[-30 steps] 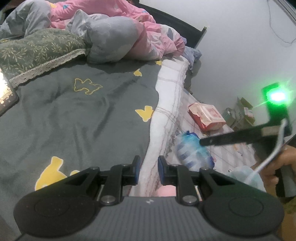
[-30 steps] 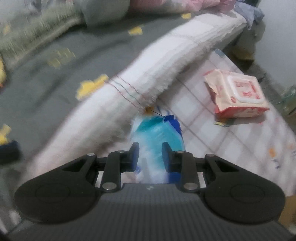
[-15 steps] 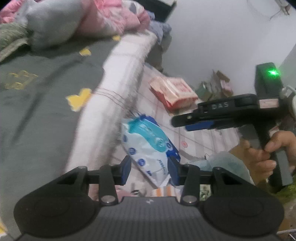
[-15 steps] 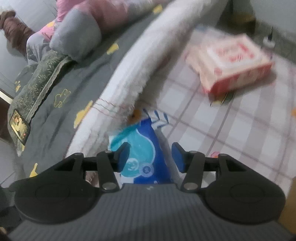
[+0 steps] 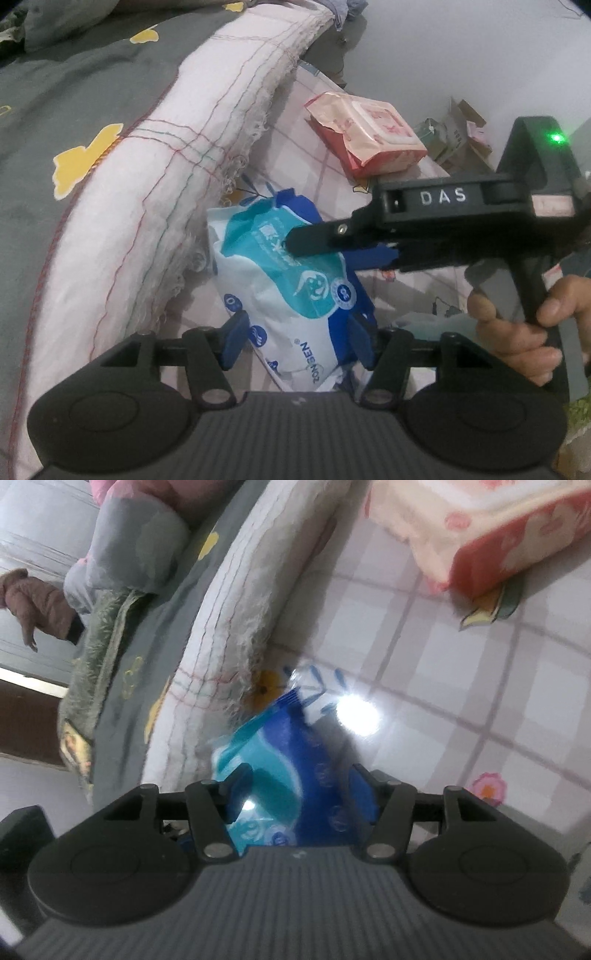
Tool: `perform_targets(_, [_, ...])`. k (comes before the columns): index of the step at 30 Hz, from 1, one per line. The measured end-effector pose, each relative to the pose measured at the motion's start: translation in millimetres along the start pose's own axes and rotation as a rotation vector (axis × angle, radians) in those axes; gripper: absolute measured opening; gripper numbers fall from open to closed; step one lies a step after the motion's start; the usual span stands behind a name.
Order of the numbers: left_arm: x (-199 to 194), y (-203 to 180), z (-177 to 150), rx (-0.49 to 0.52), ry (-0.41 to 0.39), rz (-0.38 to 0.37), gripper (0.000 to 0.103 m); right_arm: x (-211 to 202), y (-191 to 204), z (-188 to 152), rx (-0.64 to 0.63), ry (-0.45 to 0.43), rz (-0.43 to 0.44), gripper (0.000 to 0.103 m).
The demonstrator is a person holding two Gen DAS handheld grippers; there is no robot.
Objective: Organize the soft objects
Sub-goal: 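Lift the blue wet-wipes pack off the bed with the right tool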
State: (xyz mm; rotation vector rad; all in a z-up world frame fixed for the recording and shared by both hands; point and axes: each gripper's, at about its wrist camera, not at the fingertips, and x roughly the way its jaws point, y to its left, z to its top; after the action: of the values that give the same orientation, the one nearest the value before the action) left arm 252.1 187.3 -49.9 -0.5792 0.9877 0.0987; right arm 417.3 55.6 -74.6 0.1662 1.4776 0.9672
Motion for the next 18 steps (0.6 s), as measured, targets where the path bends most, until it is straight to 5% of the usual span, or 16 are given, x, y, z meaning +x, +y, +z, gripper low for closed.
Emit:
perform_targets(5, [1, 1, 2, -0.01, 0.002, 0.001, 0.057, 4, 7, -5, -0.036, -0.009, 0.0, 0.061])
perform_targets(11, [-3, -7, 2, 0.011, -0.009, 0.026, 0.053, -4, 26, -13, -0.079, -0.042, -0.054, 0.044])
perform_targets(18, [-38, -18, -1, 0.024, -0.069, 0.025, 0.052, -40, 56, -28, -0.112, -0.12, -0.06, 0.04])
